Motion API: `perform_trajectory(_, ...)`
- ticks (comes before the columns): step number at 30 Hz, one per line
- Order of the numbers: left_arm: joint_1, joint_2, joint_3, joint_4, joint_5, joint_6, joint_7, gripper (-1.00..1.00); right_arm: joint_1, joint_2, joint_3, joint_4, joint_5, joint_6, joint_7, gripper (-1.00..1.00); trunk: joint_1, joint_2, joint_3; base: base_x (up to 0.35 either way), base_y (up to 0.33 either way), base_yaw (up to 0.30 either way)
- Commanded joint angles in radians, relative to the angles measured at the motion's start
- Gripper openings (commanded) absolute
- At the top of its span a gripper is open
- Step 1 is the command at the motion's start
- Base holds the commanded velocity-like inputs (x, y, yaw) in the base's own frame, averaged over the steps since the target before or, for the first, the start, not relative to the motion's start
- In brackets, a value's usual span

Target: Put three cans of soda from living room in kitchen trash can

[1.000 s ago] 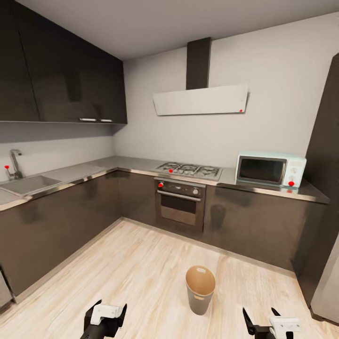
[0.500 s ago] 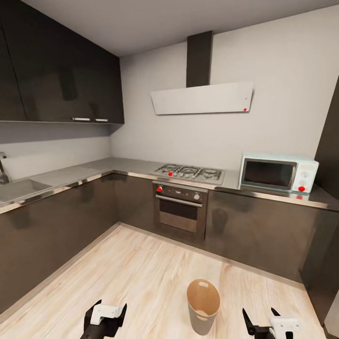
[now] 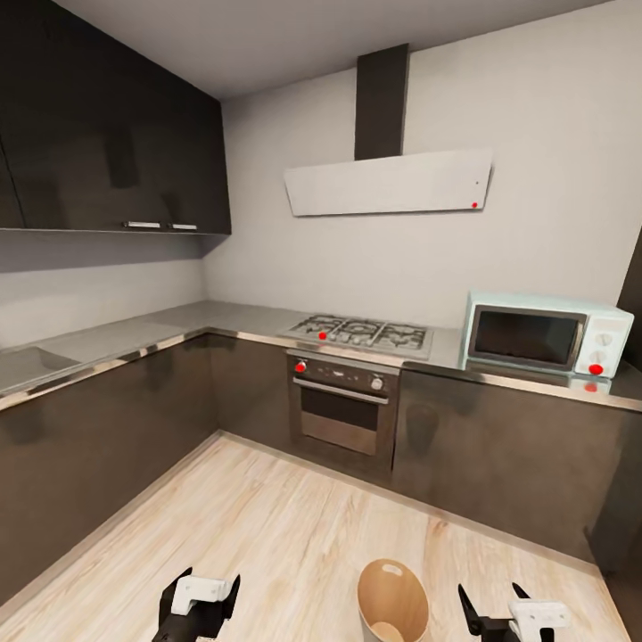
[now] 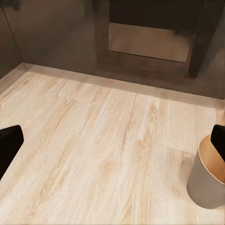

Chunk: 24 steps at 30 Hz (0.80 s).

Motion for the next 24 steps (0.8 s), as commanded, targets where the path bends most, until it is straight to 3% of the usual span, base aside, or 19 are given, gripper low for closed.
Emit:
perform_trajectory(1, 0.000, 0.000, 0.000, 0.000, 0.000, 0.000, 0.000, 1.00, 0.000, 0.000, 0.001, -0.002, 0.000, 0.002, 0.000, 1.00, 0.000, 0.000, 0.000, 0.128, 0.000, 0.000)
perform_trajectory(7, 0.000, 0.001, 0.000, -0.004, 0.002, -0.001, -0.003, 1.00, -0.005, 0.001, 0.002, -0.019, 0.001, 0.047, -0.003, 1.00, 0.000, 0.000, 0.000, 0.063, 0.000, 0.000)
perform_trajectory(12, 0.000, 0.001, 0.001, -0.005, 0.003, -0.001, -0.004, 1.00, -0.048, 0.001, 0.008, -0.049, 0.000, 0.246, -0.004, 1.00, 0.000, 0.000, 0.000, 0.018, 0.000, 0.000)
perform_trajectory(15, 0.000, 0.001, 0.004, -0.003, 0.004, -0.001, -0.005, 1.00, -0.173, -0.001, 0.010, -0.054, -0.001, 0.491, -0.005, 1.00, 0.000, 0.000, 0.000, 0.005, 0.000, 0.000)
perform_trajectory(18, 0.000, 0.001, 0.005, -0.001, 0.004, -0.001, -0.006, 1.00, -0.270, -0.002, 0.011, -0.051, -0.001, 0.632, -0.008, 1.00, 0.000, 0.000, 0.000, 0.002, 0.000, 0.000)
perform_trajectory(19, 0.000, 0.001, 0.006, 0.000, 0.004, -0.001, -0.006, 1.00, -0.339, -0.004, 0.011, -0.046, -0.001, 0.727, -0.010, 1.00, 0.000, 0.000, 0.000, 0.001, 0.000, 0.000)
perform_trajectory(20, 0.000, 0.001, 0.006, 0.000, 0.004, -0.001, -0.007, 1.00, -0.375, -0.006, 0.012, -0.040, -0.001, 0.772, -0.011, 1.00, 0.000, 0.000, 0.000, 0.000, 0.000, 0.000)
perform_trajectory(22, 0.000, 0.002, 0.005, 0.001, 0.004, -0.001, -0.007, 1.00, -0.531, -0.011, 0.013, 0.027, -0.001, 0.925, -0.015, 1.00, 0.000, 0.000, 0.000, 0.000, 0.000, 0.000)
perform_trajectory(24, 0.001, 0.002, 0.005, 0.001, 0.004, -0.001, -0.007, 1.00, -0.618, -0.014, 0.014, 0.090, 0.000, 0.983, -0.016, 1.00, 0.000, 0.000, 0.000, 0.000, 0.000, 0.000)
